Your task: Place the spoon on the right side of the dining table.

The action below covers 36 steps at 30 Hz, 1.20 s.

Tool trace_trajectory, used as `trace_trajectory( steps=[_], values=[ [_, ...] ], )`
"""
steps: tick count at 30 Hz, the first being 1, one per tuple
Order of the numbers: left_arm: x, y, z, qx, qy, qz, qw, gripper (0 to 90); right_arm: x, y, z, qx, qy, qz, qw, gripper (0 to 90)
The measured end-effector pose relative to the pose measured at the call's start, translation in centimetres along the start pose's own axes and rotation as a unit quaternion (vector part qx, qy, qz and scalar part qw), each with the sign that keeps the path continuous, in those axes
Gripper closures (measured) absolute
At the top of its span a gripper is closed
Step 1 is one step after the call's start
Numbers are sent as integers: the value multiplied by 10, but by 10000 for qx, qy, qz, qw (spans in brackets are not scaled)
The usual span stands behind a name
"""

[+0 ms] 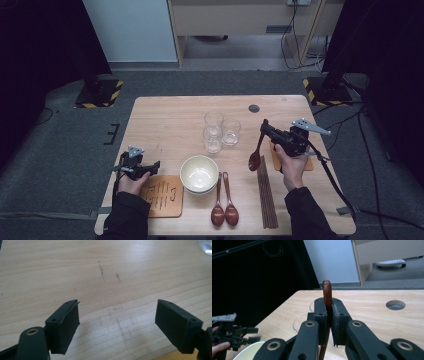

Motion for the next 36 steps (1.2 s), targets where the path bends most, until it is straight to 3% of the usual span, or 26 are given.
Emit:
trace_trajectory(
  steps=[11, 19, 28, 36],
  values=[
    [3, 12, 7, 314, 24, -49, 9995, 175, -7, -2, -12, -210, 90, 105, 9997, 843],
    [7, 12, 7, 276, 25, -100, 9996, 139, -15, -1, -19, -320, 151, 230, 9991, 843],
    [12, 14, 9, 28, 86, -101, 9999, 77, -23, 0, -26, -453, 199, 382, 9980, 843],
    [14, 15, 10, 93, -4, -176, 9998, 10, -32, -2, -33, -529, 221, 540, 9969, 843]
  ],
)
Point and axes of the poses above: each handheld gripper's, and its own axes: y roughly forward along the jaws, z roughly out of its underside, x roughly to its left, the point moved 7 cm from there along y, roughly forward along the jaws, and after that the axes turned 13 degrees about z, right-handed, at the moved point
